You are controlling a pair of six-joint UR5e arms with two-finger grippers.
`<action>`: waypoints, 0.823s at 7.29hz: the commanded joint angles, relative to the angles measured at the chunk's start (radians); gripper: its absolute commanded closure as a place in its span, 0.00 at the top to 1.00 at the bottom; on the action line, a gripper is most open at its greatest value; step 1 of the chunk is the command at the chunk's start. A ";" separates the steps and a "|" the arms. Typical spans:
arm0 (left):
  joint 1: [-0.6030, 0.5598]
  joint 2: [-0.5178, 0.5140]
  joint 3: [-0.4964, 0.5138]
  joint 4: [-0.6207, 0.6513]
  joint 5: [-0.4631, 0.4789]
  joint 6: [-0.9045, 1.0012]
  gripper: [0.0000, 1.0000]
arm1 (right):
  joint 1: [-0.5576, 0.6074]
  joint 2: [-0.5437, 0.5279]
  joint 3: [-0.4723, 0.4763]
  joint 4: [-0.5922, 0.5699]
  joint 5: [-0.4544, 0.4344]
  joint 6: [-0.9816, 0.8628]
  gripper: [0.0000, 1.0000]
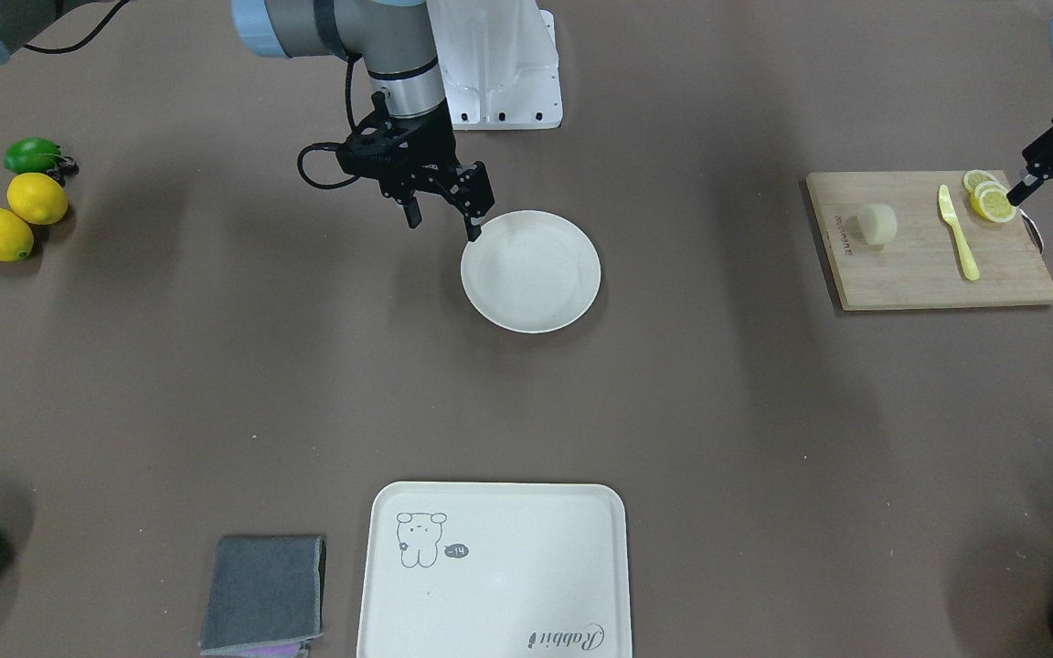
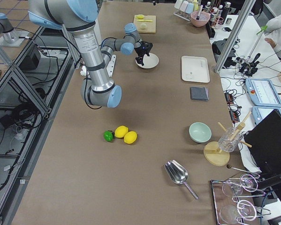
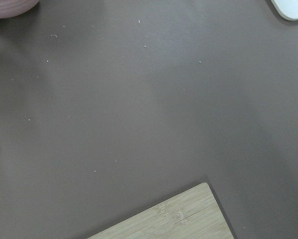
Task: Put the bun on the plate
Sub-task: 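Slide the white plate with the right gripper toward the table centre, then release the plate and withdraw the right arm while the left gripper reaches the bun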
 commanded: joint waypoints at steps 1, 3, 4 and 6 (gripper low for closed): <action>0.121 0.035 -0.015 -0.001 0.111 -0.080 0.98 | 0.188 -0.036 0.095 -0.123 0.217 -0.187 1.00; 0.258 0.090 -0.038 -0.027 0.203 -0.160 0.98 | 0.376 -0.128 0.141 -0.124 0.396 -0.412 1.00; 0.348 0.120 -0.036 -0.091 0.264 -0.248 0.98 | 0.471 -0.164 0.141 -0.124 0.472 -0.535 1.00; 0.506 0.153 -0.032 -0.176 0.372 -0.396 0.98 | 0.659 -0.256 0.141 -0.124 0.625 -0.787 1.00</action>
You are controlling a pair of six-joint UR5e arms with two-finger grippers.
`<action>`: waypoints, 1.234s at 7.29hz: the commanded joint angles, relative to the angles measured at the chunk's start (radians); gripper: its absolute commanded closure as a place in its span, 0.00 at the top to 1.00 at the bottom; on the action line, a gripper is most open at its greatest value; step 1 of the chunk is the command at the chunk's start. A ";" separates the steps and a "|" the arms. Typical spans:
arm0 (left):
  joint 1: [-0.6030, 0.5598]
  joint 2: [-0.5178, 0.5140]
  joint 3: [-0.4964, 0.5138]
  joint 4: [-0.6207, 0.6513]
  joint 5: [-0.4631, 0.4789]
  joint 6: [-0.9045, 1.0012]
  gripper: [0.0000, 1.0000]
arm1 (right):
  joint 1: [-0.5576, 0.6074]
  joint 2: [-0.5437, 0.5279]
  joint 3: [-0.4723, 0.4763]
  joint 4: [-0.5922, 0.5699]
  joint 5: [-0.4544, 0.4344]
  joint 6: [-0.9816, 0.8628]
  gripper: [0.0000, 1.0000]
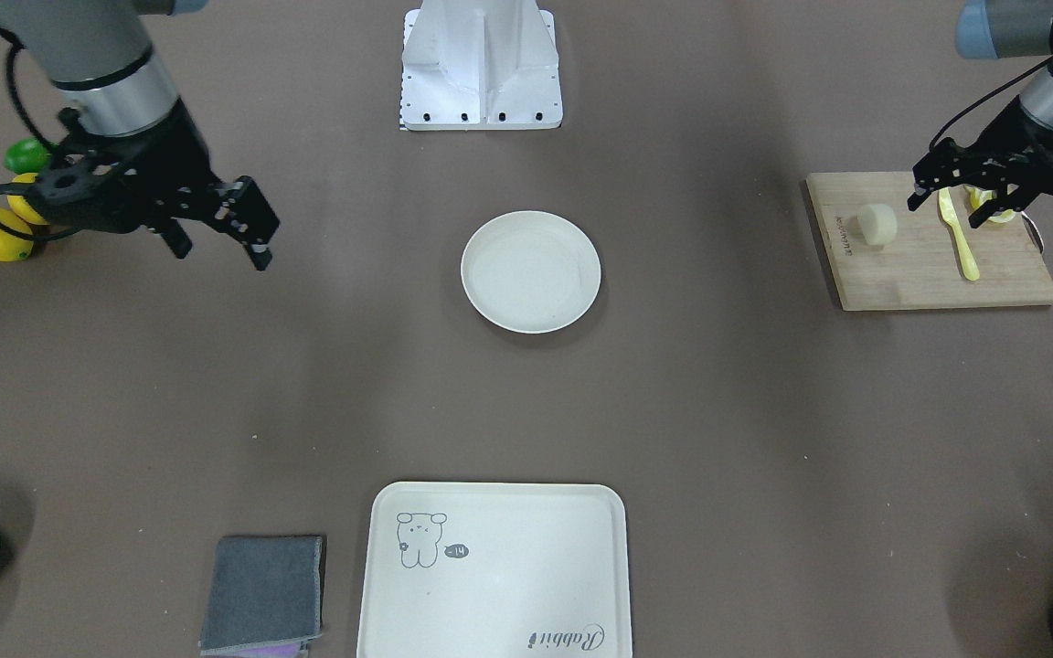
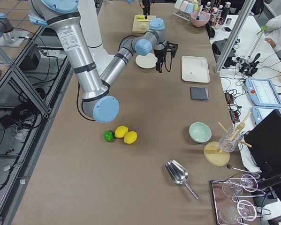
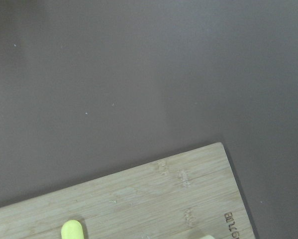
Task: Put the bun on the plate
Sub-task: 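Release the plate and withdraw the right arm while the left gripper reaches the bun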
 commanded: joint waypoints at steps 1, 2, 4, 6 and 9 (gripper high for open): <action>0.148 0.018 0.007 -0.058 0.107 -0.133 0.98 | 0.181 -0.117 0.001 0.000 0.131 -0.289 1.00; 0.183 0.013 0.015 -0.059 0.147 -0.156 0.98 | 0.220 -0.157 0.000 -0.002 0.142 -0.378 1.00; 0.208 0.003 0.074 -0.126 0.168 -0.156 0.79 | 0.261 -0.213 -0.002 0.000 0.147 -0.478 1.00; 0.209 -0.001 0.084 -0.130 0.167 -0.155 0.49 | 0.265 -0.216 -0.002 0.000 0.149 -0.480 1.00; 0.206 -0.031 0.058 -0.130 0.159 -0.164 0.30 | 0.336 -0.277 -0.002 0.000 0.188 -0.598 1.00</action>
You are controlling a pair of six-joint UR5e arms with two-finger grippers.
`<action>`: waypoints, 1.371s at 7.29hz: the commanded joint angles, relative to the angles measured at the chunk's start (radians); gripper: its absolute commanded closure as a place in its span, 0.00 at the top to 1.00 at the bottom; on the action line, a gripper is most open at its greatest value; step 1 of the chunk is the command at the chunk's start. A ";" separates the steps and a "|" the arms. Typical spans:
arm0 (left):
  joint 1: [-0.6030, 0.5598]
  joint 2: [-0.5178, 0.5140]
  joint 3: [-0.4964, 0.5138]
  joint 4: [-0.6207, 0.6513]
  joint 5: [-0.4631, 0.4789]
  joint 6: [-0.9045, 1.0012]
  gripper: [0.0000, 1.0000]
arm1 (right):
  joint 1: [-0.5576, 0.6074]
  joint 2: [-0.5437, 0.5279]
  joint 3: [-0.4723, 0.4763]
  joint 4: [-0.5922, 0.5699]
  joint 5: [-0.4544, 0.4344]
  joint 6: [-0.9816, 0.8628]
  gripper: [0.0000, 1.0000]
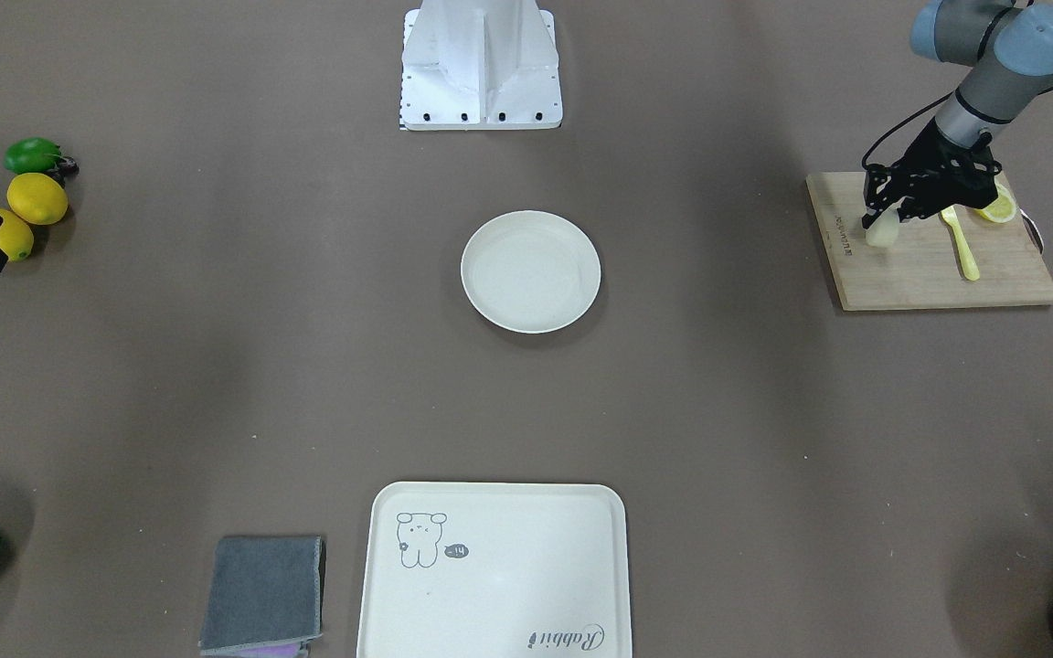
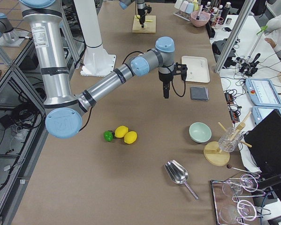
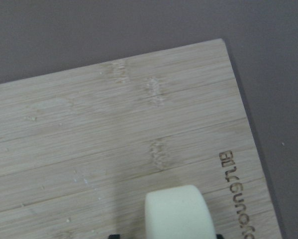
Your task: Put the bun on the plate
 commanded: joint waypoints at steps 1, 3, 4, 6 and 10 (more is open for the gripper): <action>-0.003 -0.019 -0.054 0.007 -0.011 -0.006 0.30 | 0.088 -0.063 0.002 0.000 0.048 -0.117 1.00; -0.002 -0.085 -0.090 0.015 -0.011 -0.094 0.30 | 0.157 -0.146 0.002 0.000 0.055 -0.239 1.00; 0.001 -0.176 -0.088 0.048 -0.009 -0.165 0.30 | 0.216 -0.210 -0.008 -0.002 0.056 -0.350 1.00; 0.065 -0.357 -0.082 0.172 0.001 -0.260 0.30 | 0.350 -0.316 -0.041 -0.005 0.077 -0.519 1.00; 0.283 -0.738 -0.032 0.450 0.206 -0.450 0.30 | 0.459 -0.427 -0.054 0.005 0.091 -0.627 1.00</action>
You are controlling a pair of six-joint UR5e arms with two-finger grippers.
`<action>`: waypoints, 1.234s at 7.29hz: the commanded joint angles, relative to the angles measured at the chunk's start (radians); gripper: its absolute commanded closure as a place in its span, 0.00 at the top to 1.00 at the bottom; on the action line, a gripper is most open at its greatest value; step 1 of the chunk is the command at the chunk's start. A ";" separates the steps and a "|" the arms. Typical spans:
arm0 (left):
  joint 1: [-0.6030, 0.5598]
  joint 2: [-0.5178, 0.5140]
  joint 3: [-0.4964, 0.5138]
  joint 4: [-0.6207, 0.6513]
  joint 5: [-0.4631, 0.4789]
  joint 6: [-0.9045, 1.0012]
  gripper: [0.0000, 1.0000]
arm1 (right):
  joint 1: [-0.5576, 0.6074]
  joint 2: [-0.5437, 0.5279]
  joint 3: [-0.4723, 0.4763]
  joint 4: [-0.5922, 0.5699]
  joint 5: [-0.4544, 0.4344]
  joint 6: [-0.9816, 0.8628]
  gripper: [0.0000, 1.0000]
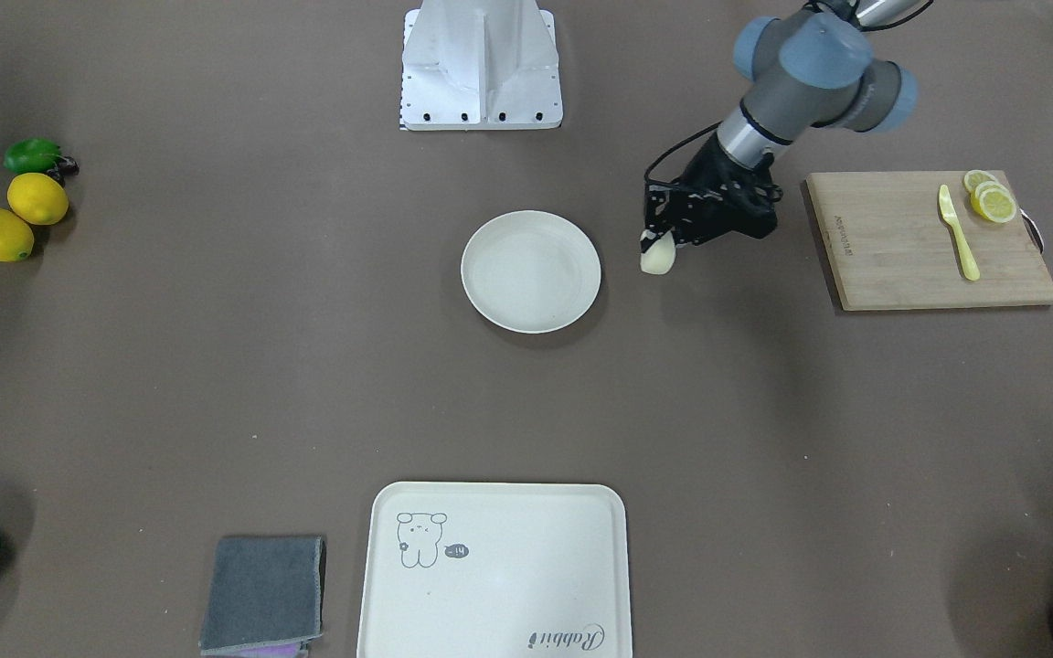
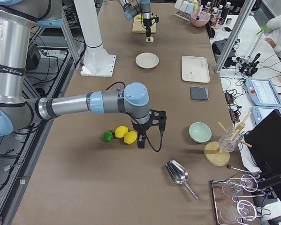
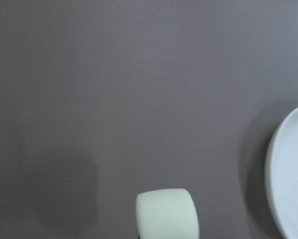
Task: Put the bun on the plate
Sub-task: 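Carry the bun with the left gripper over the white plate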
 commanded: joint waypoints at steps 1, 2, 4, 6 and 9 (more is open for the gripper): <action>0.132 -0.213 0.093 0.109 0.140 -0.093 0.30 | 0.022 -0.024 -0.004 0.006 0.001 -0.019 1.00; 0.160 -0.267 0.154 0.109 0.176 -0.116 0.30 | 0.024 -0.023 -0.004 0.006 0.001 -0.019 1.00; 0.166 -0.272 0.170 0.109 0.191 -0.113 0.41 | 0.024 -0.024 -0.006 0.006 0.001 -0.019 1.00; 0.159 -0.269 0.167 0.110 0.191 -0.107 0.91 | 0.025 -0.024 -0.004 0.006 0.001 -0.020 1.00; 0.104 -0.268 0.132 0.136 0.185 -0.102 0.97 | 0.027 -0.024 -0.004 0.007 0.001 -0.019 1.00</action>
